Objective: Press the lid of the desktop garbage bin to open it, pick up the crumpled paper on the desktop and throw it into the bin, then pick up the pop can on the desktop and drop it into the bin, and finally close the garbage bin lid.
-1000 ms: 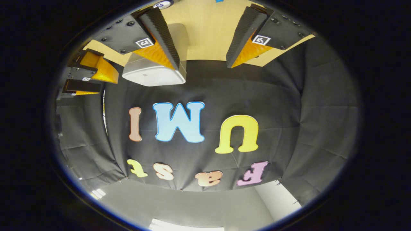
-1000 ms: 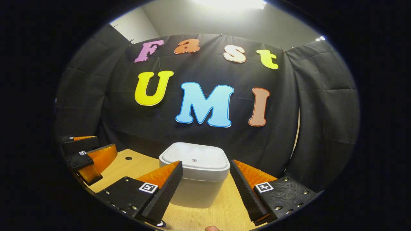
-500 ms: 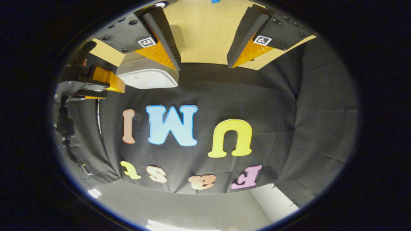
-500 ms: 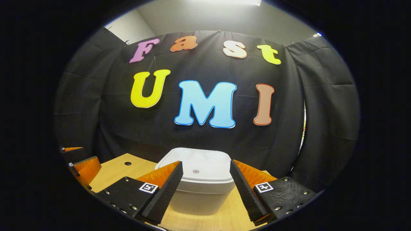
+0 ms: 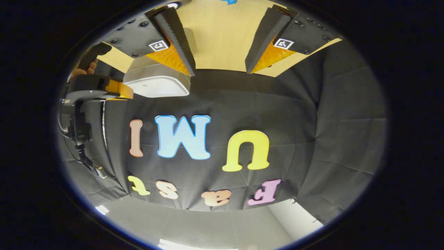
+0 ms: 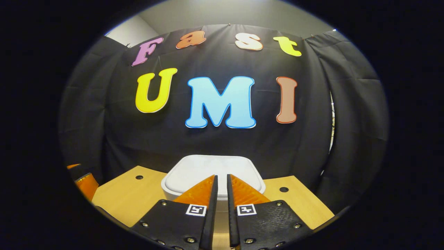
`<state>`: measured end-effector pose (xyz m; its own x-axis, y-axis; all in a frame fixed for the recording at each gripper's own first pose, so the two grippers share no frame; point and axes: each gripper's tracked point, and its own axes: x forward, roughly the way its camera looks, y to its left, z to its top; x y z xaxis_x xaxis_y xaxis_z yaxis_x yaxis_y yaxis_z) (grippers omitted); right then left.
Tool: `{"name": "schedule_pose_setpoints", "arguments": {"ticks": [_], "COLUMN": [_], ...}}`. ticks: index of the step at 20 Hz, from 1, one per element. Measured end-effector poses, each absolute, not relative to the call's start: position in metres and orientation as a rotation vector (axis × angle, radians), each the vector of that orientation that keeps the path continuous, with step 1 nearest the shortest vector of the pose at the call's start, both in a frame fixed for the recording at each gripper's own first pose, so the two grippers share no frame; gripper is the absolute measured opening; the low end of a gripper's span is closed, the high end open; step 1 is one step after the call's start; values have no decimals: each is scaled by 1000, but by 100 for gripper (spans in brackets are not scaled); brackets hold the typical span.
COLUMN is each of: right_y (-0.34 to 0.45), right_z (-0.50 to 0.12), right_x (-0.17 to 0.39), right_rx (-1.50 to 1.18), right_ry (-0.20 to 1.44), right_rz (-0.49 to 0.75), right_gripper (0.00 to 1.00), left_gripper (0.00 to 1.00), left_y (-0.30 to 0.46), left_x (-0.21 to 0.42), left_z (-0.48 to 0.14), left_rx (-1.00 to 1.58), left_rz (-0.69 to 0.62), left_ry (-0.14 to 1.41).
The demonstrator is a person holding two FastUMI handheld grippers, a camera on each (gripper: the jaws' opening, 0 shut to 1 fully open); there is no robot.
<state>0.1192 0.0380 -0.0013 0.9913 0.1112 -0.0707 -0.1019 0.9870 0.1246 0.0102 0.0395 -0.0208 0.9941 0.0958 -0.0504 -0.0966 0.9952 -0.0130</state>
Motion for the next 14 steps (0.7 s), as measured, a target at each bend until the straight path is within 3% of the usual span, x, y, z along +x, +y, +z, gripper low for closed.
{"name": "schedule_pose_setpoints", "arguments": {"ticks": [2, 6, 14], "right_y": [38, 40, 45], "right_z": [-12, -7, -19], "right_x": [123, 134, 145], "right_rx": [138, 181, 92], "right_ry": [90, 116, 126], "right_rz": [100, 119, 140], "right_gripper": [17, 1, 1], "left_gripper": [96, 94, 96], "left_y": [38, 41, 36], "left_x": [10, 12, 16], "left_z": [-23, -23, -23], "left_rx": [-17, -19, -5], "left_rz": [97, 106, 103], "left_ry": [51, 52, 51]}}
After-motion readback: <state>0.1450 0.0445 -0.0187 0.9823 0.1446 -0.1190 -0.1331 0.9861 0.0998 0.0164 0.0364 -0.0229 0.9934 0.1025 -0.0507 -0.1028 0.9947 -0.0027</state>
